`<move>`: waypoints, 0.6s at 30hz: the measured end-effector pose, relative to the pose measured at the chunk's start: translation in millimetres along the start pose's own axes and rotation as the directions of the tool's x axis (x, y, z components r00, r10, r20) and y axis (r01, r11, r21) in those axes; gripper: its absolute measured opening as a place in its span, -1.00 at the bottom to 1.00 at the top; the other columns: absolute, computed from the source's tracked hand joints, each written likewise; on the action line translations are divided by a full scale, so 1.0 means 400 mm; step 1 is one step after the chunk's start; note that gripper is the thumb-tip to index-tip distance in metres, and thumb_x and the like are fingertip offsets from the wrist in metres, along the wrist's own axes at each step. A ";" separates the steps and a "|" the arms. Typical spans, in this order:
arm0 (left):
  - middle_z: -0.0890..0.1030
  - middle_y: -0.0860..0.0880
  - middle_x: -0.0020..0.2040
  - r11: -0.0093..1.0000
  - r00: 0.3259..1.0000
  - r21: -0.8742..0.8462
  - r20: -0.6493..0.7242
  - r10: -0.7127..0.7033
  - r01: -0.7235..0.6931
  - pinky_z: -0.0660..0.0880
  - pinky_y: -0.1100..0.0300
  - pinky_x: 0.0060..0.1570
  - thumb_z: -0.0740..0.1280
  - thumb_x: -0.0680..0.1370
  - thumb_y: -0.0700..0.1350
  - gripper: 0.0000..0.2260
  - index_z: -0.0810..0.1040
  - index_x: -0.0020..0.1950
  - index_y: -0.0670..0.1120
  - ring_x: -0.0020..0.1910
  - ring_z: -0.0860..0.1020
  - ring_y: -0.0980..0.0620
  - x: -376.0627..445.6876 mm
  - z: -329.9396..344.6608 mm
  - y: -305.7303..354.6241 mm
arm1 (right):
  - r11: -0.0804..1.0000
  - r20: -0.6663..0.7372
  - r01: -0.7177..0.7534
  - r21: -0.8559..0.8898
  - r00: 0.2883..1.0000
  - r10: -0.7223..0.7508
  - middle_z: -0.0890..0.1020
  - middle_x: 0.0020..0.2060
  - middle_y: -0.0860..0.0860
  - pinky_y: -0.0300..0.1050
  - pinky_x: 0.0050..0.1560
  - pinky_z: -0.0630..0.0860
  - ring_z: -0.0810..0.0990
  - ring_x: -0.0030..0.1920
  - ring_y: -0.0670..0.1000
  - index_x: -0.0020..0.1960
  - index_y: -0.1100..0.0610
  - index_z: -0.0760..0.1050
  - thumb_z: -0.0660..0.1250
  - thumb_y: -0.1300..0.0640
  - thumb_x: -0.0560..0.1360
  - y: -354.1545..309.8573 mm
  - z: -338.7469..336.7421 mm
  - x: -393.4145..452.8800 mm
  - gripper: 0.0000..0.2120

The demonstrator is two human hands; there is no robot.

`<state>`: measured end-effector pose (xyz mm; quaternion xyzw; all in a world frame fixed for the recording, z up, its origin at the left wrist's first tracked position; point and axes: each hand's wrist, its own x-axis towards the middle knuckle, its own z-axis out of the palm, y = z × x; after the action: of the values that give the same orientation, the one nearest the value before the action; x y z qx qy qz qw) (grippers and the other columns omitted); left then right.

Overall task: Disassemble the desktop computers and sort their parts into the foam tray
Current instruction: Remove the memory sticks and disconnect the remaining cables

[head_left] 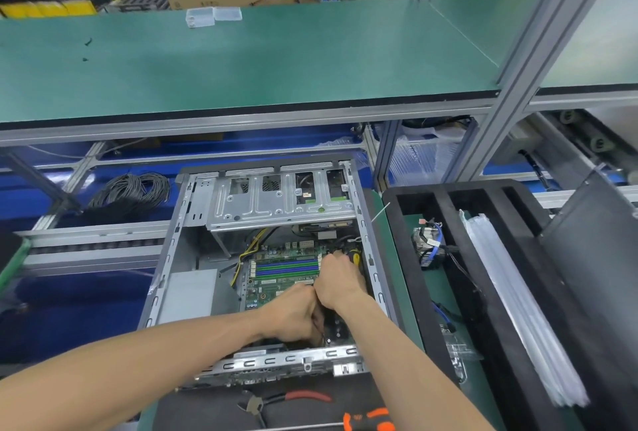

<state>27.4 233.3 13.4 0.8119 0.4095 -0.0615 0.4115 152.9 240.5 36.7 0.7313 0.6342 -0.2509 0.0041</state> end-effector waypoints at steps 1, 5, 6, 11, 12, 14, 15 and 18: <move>0.73 0.02 -0.23 1.000 1.000 -0.004 -0.001 -0.009 0.009 0.46 0.49 -0.19 0.50 0.30 -0.26 -0.89 0.74 -0.21 -0.13 -0.27 0.62 0.20 0.001 0.000 0.001 | 1.000 0.002 0.001 0.003 1.000 -0.001 0.49 0.24 0.15 -0.02 -0.07 0.46 0.57 0.16 0.18 0.21 0.20 0.51 0.25 0.22 0.60 0.001 0.000 -0.001 -0.79; 0.73 0.03 -0.20 0.999 1.000 0.052 0.009 0.006 -0.007 0.41 0.51 -0.20 0.48 0.32 -0.25 -0.90 0.74 -0.19 -0.14 -0.29 0.58 0.25 0.004 0.005 0.013 | 0.999 0.008 -0.006 0.035 1.000 0.006 0.49 0.25 0.16 -0.01 -0.02 0.50 0.57 0.17 0.19 0.21 0.21 0.52 0.30 0.22 0.58 0.003 -0.003 0.002 -0.79; 0.73 0.02 -0.21 0.998 1.000 0.057 0.007 0.016 -0.016 0.42 0.49 -0.19 0.48 0.32 -0.25 -0.90 0.74 -0.20 -0.14 -0.29 0.58 0.24 0.003 0.006 0.014 | 0.999 0.009 -0.006 0.036 1.000 0.005 0.49 0.25 0.16 -0.01 -0.01 0.50 0.57 0.18 0.19 0.21 0.21 0.52 0.30 0.21 0.58 0.002 -0.003 0.001 -0.79; 0.73 0.03 -0.21 0.999 0.999 0.038 -0.004 0.038 -0.038 0.48 0.43 -0.11 0.51 0.32 -0.23 -0.91 0.74 -0.19 -0.14 -0.25 0.63 0.18 0.003 0.001 0.002 | 1.000 0.002 0.001 0.029 1.000 -0.001 0.49 0.24 0.16 -0.03 -0.05 0.49 0.58 0.15 0.18 0.20 0.22 0.53 0.26 0.22 0.59 0.002 0.002 0.004 -0.79; 0.73 0.03 -0.22 0.998 0.999 0.040 0.001 0.044 -0.044 0.46 0.45 -0.14 0.50 0.31 -0.23 -0.90 0.74 -0.19 -0.14 -0.27 0.61 0.21 0.003 0.002 0.000 | 1.000 0.004 0.003 0.029 1.000 -0.003 0.49 0.23 0.16 -0.02 -0.05 0.50 0.58 0.14 0.18 0.19 0.22 0.53 0.26 0.22 0.59 0.002 0.003 0.004 -0.80; 0.73 0.04 -0.22 0.996 0.998 0.069 0.021 0.054 -0.055 0.44 0.48 -0.16 0.49 0.31 -0.22 -0.90 0.74 -0.19 -0.13 -0.29 0.59 0.24 0.005 0.003 -0.004 | 0.999 0.005 0.005 0.035 1.000 -0.005 0.48 0.24 0.16 -0.02 -0.03 0.50 0.57 0.15 0.18 0.19 0.23 0.53 0.28 0.22 0.59 0.003 0.003 0.004 -0.80; 0.73 0.04 -0.21 0.994 0.998 0.096 0.035 0.056 -0.059 0.42 0.50 -0.17 0.49 0.32 -0.21 -0.89 0.74 -0.17 -0.12 -0.28 0.58 0.25 0.005 0.002 -0.005 | 0.999 0.006 0.005 0.038 1.000 -0.005 0.48 0.24 0.16 -0.03 -0.03 0.50 0.57 0.15 0.18 0.19 0.23 0.53 0.28 0.22 0.59 0.003 0.001 0.004 -0.80; 0.73 0.05 -0.19 0.975 0.993 0.214 0.117 0.030 -0.055 0.35 0.55 -0.22 0.54 0.38 -0.10 -0.81 0.73 -0.03 -0.08 -0.27 0.56 0.25 0.004 -0.026 -0.003 | 0.999 0.004 0.029 0.032 1.000 -0.029 0.51 0.21 0.17 -0.02 -0.06 0.50 0.59 0.12 0.19 0.14 0.22 0.53 0.28 0.23 0.59 -0.001 -0.014 -0.005 -0.85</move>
<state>25.1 242.0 18.9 0.8557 0.3587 -0.1430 0.3444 154.5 240.6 42.3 0.7214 0.6408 -0.2625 -0.0098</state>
